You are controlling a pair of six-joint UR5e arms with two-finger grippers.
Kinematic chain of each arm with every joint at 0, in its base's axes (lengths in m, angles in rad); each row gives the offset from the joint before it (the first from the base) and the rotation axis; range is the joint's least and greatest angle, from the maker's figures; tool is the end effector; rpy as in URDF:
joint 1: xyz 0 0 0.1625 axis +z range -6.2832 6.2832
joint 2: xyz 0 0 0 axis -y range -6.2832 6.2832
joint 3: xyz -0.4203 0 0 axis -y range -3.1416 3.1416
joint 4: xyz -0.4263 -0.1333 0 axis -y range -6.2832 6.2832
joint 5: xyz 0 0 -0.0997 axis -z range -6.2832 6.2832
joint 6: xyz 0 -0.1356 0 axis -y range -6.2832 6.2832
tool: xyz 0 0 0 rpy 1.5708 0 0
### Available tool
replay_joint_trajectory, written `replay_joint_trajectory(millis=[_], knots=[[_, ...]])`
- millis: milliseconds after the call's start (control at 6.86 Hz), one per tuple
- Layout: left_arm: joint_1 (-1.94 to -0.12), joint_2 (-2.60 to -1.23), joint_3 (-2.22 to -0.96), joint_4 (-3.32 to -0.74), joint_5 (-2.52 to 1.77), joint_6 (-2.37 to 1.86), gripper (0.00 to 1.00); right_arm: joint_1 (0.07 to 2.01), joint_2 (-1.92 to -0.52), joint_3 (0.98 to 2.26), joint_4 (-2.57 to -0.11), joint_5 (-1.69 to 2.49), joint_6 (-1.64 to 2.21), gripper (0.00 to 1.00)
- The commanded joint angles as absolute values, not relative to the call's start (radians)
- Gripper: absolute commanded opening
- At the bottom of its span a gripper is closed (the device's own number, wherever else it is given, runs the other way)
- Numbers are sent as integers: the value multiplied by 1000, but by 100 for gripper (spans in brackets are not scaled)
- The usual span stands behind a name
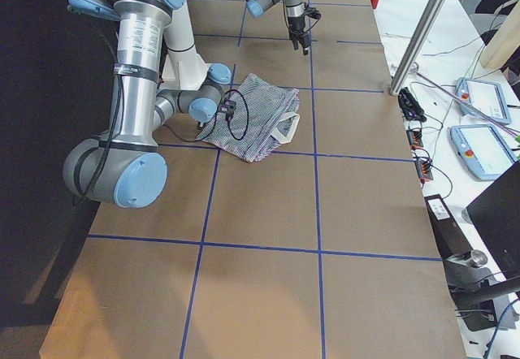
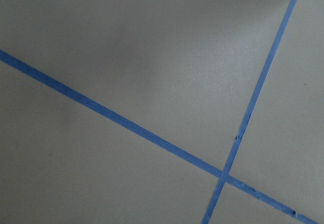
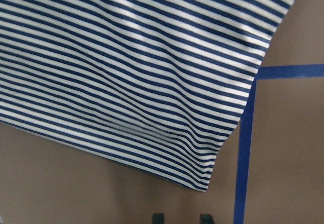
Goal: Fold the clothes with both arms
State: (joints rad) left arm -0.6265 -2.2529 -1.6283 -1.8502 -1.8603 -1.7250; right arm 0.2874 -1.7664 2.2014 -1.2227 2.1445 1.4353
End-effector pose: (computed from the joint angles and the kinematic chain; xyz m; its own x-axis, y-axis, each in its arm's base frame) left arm 0.5463 -0.5122 0.1847 0.3636 -0.4448 -0.8185 0.4259 0.8608 -0.2787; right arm -0.4203 -0.1865 0.4055 0.6560 0.0756 0.7510 0.2197 0.9327 -0.2858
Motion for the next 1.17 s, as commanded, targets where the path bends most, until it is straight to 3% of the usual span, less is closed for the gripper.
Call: replay_joint_trajectory(millis=[0, 291, 1020], knots=[[-528, -2234, -1713, -1750, -1850, -1839, 96, 351, -1699, 2229, -1223, 2129, 1442, 100], [-387, -2227, -1801, -1584, -1760, -1976, 90, 487, -1629, 2223, -1223, 2100, 1471, 100], [-264, -2229, -1707, -1594, -1672, -2100, 85, 598, -1595, 2220, -1226, 2106, 1470, 100]])
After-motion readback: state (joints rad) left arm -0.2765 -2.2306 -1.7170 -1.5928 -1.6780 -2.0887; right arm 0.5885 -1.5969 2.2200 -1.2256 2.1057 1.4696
